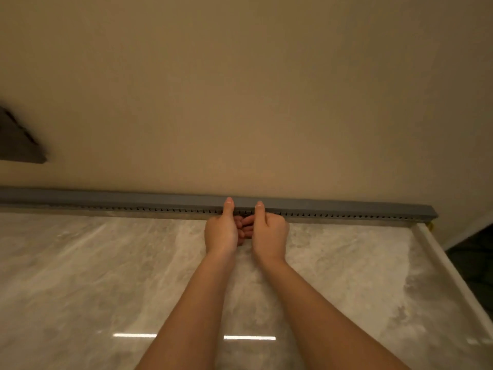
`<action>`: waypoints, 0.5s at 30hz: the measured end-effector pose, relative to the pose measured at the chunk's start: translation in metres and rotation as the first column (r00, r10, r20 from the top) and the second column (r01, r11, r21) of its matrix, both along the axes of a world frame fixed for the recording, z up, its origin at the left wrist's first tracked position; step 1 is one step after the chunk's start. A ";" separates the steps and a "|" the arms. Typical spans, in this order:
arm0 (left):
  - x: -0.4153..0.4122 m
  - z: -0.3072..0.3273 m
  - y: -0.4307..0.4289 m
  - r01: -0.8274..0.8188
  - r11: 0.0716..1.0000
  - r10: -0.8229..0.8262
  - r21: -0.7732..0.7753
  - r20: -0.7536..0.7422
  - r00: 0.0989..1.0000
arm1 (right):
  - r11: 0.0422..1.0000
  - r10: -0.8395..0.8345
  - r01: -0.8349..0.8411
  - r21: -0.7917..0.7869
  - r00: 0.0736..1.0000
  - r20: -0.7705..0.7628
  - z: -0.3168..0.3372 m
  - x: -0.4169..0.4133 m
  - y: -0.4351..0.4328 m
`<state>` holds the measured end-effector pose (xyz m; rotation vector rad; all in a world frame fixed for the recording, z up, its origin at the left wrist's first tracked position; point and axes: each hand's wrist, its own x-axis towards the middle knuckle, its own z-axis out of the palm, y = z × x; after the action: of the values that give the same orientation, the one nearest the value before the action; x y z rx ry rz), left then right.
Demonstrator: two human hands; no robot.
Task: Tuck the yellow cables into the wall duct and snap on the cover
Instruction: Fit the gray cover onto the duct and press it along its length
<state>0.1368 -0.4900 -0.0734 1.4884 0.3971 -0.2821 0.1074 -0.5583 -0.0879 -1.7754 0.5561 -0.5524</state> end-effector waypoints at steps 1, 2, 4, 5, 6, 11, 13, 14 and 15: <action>0.000 -0.001 0.000 -0.003 1.000 0.003 -0.002 0.003 1.000 | 1.000 0.001 0.000 0.021 1.000 -0.005 0.001 -0.001 0.001; 0.000 -0.001 0.000 -0.009 1.000 0.009 -0.003 0.001 1.000 | 0.999 0.005 -0.004 0.043 1.000 -0.010 0.001 -0.002 0.001; 0.000 -0.001 0.001 -0.004 1.000 0.004 -0.012 0.006 1.000 | 0.995 0.019 -0.019 0.093 1.000 -0.005 0.003 -0.005 0.000; 0.000 -0.001 0.001 -0.004 1.000 0.004 -0.020 0.010 1.000 | 0.992 0.029 -0.029 0.124 1.000 0.002 0.005 -0.007 -0.001; 0.000 -0.001 0.001 -0.007 1.000 0.008 -0.024 0.014 1.000 | 0.988 0.035 -0.036 0.153 0.999 0.009 0.007 -0.009 -0.003; -0.004 0.002 -0.002 -0.032 0.999 0.032 0.005 0.014 0.999 | 0.981 -0.005 0.002 0.192 1.000 0.018 0.013 -0.028 -0.036; -0.003 0.002 -0.002 -0.047 0.999 0.047 0.006 0.005 0.999 | 0.982 -0.039 0.035 0.188 0.999 0.015 0.015 -0.040 -0.057; -0.003 0.002 -0.003 -0.052 0.999 0.052 0.006 0.004 0.999 | 0.983 -0.055 0.053 0.175 0.998 0.009 0.016 -0.046 -0.071; -0.003 0.002 -0.003 -0.052 0.999 0.052 0.010 0.005 0.999 | 0.985 -0.071 0.069 0.159 0.997 0.005 0.016 -0.051 -0.084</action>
<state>0.1336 -0.4931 -0.0715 1.4861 0.4330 -0.2357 0.0562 -0.6422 -0.0716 -1.6060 0.6398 -0.5500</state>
